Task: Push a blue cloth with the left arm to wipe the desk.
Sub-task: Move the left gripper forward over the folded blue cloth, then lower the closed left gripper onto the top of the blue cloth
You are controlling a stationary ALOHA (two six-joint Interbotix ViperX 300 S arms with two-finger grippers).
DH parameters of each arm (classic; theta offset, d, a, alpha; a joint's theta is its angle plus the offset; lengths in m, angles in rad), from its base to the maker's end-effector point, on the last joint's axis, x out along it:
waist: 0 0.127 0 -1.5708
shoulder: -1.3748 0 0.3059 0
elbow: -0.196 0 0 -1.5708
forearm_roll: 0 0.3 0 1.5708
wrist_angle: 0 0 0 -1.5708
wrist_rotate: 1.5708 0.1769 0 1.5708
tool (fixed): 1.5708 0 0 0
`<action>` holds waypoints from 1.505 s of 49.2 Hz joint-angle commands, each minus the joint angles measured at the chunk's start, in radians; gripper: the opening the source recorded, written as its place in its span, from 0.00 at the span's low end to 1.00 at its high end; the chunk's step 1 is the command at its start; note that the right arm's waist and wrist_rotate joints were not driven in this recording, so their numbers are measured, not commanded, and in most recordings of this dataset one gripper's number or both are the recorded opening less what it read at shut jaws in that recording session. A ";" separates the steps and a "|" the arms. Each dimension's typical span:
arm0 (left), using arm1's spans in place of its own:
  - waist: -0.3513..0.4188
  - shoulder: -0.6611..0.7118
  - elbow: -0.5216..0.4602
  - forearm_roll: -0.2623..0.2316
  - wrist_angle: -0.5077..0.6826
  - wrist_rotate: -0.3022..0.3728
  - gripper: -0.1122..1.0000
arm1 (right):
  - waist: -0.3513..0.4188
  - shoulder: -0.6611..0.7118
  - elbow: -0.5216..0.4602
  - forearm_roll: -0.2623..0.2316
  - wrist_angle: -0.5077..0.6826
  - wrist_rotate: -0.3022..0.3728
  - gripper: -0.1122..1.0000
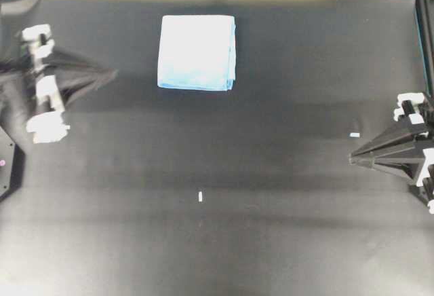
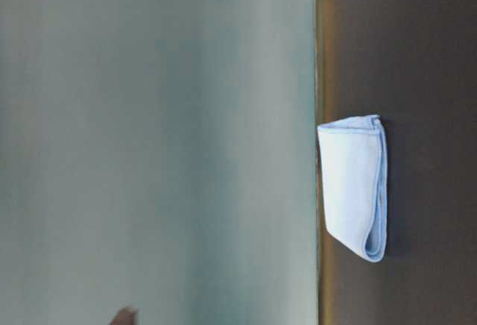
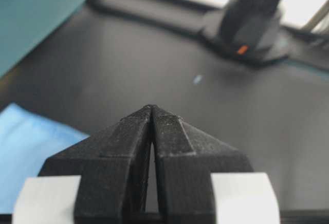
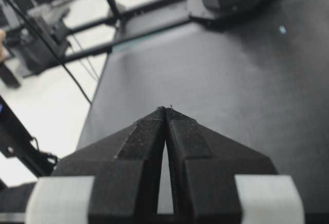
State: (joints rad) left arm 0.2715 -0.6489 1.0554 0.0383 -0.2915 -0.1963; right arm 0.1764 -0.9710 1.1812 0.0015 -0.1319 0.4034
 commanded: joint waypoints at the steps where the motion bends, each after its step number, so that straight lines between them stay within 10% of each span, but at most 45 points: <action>1: 0.014 0.121 -0.072 0.005 -0.009 0.006 0.10 | 0.000 0.005 -0.021 0.002 0.008 0.000 0.11; 11: 0.095 0.368 -0.184 0.005 -0.009 0.009 0.17 | 0.002 0.011 -0.020 0.002 0.014 0.002 0.11; 27: 0.210 0.634 -0.393 0.005 0.077 0.069 0.89 | 0.002 0.018 -0.012 0.002 0.014 0.000 0.11; 40: 0.245 0.819 -0.535 0.005 0.181 0.155 0.88 | 0.000 0.020 -0.012 0.002 0.014 0.000 0.11; 74: 0.276 0.974 -0.578 0.005 0.235 0.127 0.88 | 0.000 0.014 -0.011 0.002 0.021 0.000 0.11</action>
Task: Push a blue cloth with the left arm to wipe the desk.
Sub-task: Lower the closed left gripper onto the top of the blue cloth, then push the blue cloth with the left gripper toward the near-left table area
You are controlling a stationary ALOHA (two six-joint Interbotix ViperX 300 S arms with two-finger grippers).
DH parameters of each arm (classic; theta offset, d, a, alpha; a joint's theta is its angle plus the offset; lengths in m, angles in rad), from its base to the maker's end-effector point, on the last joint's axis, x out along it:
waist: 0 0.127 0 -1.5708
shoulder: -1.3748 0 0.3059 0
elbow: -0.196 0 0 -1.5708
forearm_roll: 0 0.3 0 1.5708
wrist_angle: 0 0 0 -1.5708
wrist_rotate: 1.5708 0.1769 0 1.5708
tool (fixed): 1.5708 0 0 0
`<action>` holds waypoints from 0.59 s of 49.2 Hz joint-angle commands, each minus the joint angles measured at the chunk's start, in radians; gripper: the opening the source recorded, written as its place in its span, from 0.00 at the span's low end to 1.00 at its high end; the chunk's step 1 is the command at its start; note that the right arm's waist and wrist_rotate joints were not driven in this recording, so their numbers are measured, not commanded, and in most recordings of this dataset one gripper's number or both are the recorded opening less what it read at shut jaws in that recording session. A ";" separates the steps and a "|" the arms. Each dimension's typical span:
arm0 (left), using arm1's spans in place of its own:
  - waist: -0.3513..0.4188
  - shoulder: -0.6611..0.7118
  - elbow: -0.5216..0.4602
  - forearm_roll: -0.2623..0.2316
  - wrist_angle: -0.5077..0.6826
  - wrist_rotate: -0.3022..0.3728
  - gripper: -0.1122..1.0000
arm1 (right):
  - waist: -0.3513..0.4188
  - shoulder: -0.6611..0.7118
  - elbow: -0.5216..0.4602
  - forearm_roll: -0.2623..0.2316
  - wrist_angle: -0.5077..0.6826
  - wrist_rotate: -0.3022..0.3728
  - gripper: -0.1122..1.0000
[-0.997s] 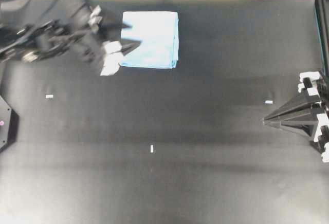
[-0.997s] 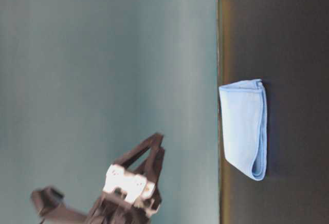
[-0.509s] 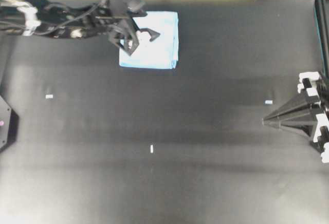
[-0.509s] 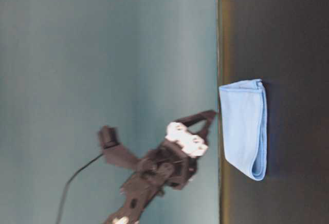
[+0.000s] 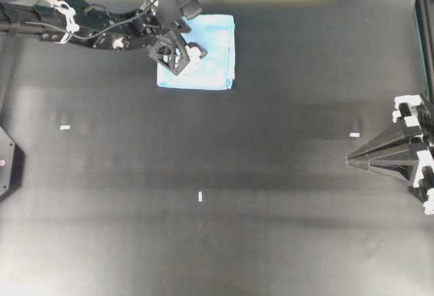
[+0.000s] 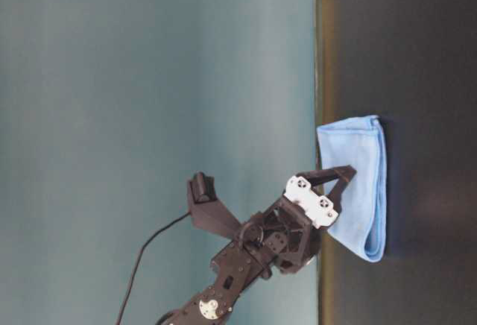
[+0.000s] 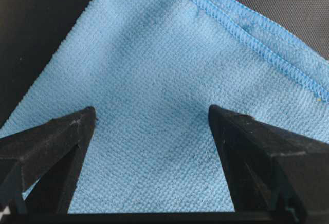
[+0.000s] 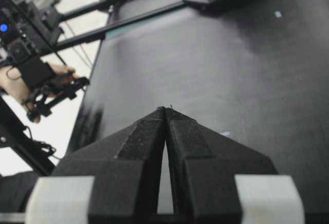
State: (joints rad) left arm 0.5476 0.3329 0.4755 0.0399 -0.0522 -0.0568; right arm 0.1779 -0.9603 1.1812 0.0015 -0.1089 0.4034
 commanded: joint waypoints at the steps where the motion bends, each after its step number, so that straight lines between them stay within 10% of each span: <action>1: -0.002 -0.008 0.005 0.003 -0.008 -0.020 0.88 | 0.000 0.003 -0.012 0.002 -0.003 0.000 0.11; 14: 0.000 -0.008 0.043 0.003 -0.011 -0.167 0.88 | 0.000 0.003 -0.011 0.002 -0.002 0.002 0.11; 29: -0.012 -0.012 0.077 0.003 -0.023 -0.172 0.88 | 0.000 0.002 -0.011 0.000 -0.002 0.000 0.11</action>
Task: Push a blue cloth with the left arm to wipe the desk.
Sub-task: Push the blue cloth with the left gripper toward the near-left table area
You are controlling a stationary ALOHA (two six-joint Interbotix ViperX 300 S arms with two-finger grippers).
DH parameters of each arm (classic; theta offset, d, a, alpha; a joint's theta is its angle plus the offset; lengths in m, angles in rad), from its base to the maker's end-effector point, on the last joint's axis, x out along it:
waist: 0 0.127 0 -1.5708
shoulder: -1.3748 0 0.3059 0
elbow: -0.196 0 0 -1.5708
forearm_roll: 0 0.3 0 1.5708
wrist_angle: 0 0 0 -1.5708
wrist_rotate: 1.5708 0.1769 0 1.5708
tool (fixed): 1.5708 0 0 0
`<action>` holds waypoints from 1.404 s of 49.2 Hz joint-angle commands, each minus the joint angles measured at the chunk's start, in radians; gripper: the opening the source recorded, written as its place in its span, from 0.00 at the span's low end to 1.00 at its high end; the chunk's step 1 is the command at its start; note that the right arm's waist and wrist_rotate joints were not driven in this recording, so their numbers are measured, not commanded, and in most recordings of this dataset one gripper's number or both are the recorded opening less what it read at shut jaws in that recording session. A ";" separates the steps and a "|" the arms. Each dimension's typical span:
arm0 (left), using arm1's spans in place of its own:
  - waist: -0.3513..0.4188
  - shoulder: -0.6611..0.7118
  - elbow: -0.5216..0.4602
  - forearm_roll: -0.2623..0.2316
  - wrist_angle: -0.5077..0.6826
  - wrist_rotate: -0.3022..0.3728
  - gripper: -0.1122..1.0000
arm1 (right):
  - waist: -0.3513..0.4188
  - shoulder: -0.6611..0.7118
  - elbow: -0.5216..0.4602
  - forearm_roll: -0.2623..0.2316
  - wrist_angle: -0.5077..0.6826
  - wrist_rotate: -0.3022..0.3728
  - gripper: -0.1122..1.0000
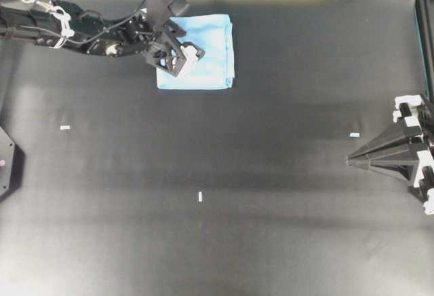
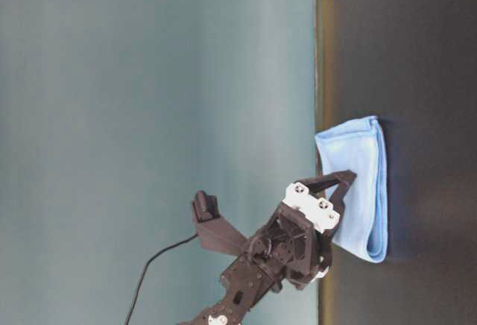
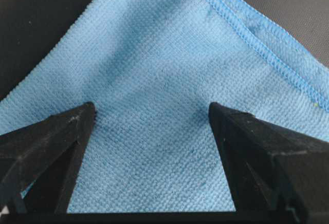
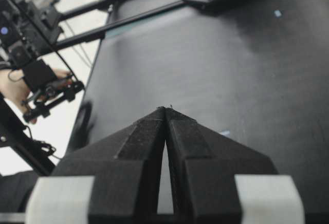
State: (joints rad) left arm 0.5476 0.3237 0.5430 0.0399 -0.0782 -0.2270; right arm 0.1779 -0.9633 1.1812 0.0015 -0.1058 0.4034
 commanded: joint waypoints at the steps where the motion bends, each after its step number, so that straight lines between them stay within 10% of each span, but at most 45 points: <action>1: -0.014 -0.005 0.012 0.003 0.003 0.000 0.88 | 0.000 0.005 -0.011 0.002 -0.005 0.000 0.11; 69: -0.334 -0.209 0.396 0.003 -0.038 0.014 0.88 | -0.002 0.005 -0.011 0.002 -0.018 0.000 0.11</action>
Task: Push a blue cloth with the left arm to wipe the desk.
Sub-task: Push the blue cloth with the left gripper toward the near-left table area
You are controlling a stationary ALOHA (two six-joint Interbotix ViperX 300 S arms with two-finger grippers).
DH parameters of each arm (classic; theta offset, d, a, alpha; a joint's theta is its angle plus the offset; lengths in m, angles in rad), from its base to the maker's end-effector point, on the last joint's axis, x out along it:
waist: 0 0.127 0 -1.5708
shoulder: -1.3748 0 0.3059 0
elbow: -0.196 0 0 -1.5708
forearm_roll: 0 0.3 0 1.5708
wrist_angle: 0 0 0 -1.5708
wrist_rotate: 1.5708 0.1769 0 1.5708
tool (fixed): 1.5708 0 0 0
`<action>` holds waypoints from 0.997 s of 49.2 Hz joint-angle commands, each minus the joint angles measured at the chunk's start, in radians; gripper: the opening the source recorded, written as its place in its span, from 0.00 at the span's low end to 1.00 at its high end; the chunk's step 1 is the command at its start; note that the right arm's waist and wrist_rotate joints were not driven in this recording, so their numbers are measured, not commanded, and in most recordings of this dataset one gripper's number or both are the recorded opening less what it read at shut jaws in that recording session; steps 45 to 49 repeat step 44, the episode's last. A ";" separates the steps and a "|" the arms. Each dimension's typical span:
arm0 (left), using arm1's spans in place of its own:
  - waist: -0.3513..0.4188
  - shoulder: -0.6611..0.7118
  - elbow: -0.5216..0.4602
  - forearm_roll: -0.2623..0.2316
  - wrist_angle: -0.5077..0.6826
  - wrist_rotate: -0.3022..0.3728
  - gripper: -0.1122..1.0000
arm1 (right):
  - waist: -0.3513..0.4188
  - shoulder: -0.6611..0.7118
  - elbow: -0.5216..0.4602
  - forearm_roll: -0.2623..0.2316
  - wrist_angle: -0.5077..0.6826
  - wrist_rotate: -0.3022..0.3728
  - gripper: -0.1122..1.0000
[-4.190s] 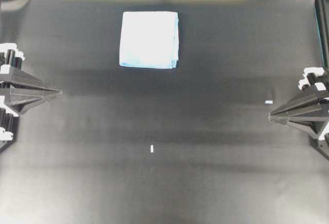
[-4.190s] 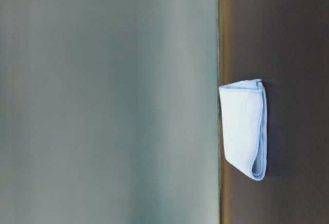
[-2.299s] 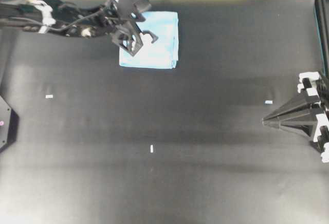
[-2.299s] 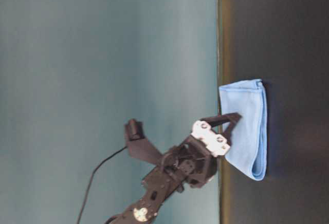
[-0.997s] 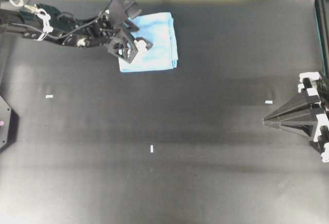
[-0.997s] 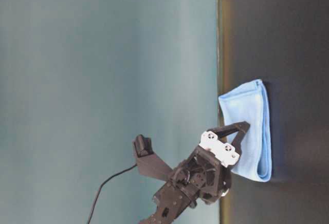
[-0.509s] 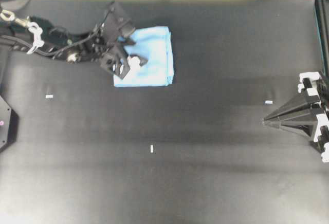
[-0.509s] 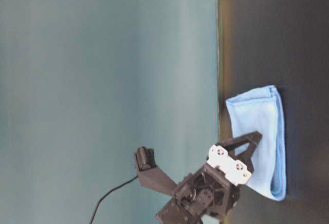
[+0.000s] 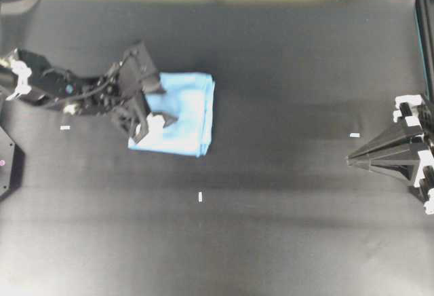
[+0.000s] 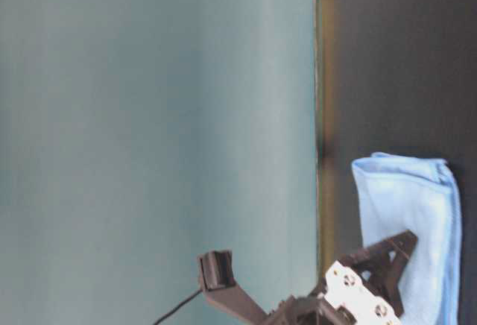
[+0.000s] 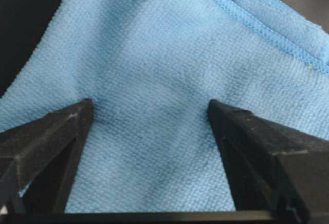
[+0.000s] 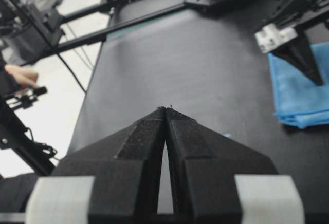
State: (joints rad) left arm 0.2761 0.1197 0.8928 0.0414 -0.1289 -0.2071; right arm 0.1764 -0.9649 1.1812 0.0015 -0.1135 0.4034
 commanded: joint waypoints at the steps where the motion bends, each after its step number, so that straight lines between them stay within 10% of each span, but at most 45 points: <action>1: -0.071 -0.011 0.052 0.002 0.011 -0.005 0.88 | 0.000 0.006 -0.011 0.002 -0.011 0.000 0.11; 49: -0.514 -0.120 0.169 0.002 0.017 -0.018 0.88 | 0.000 0.005 -0.011 0.002 -0.012 0.000 0.11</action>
